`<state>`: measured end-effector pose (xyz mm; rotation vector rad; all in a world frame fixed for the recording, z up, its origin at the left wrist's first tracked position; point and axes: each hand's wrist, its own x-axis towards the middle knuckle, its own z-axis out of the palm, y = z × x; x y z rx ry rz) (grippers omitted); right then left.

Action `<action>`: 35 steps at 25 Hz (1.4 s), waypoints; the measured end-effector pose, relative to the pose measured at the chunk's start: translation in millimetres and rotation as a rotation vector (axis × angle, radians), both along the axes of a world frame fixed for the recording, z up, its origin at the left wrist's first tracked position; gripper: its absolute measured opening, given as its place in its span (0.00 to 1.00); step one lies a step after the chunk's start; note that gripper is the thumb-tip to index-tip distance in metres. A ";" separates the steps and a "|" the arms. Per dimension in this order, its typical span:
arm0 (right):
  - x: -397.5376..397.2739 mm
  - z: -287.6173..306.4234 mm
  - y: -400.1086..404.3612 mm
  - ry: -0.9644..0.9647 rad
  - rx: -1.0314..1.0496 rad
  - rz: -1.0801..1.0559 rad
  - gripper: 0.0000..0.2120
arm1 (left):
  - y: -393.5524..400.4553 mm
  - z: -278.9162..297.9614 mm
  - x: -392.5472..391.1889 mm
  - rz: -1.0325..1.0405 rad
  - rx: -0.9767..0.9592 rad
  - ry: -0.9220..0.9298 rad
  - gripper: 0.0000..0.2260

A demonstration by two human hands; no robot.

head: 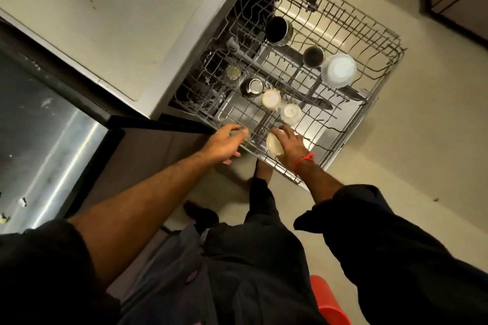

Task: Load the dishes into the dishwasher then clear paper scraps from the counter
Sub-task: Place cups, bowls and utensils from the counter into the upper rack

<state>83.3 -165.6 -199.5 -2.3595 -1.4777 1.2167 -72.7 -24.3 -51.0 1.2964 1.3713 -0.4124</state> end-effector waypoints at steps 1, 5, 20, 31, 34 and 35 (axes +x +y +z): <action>0.0 0.7 3.2 -0.012 -0.027 0.034 0.43 | 0.9 -0.7 1.4 -0.038 0.024 0.006 0.20; -1.1 1.1 8.8 -0.059 -0.084 0.148 0.46 | 2.3 -2.2 2.4 -0.132 0.060 -0.014 0.20; -47.2 98.9 91.7 0.310 0.507 -0.028 0.18 | -1.7 22.4 -114.4 0.022 0.422 -0.197 0.13; -317.7 234.9 174.0 0.768 0.576 0.314 0.16 | -23.6 90.3 -340.8 0.629 0.918 -0.246 0.16; -409.0 247.2 168.3 0.835 0.435 0.402 0.17 | -48.1 102.3 -419.5 0.845 0.986 -0.224 0.15; -436.7 249.7 165.1 0.838 0.400 0.453 0.17 | -54.6 104.6 -442.8 0.914 1.010 -0.210 0.15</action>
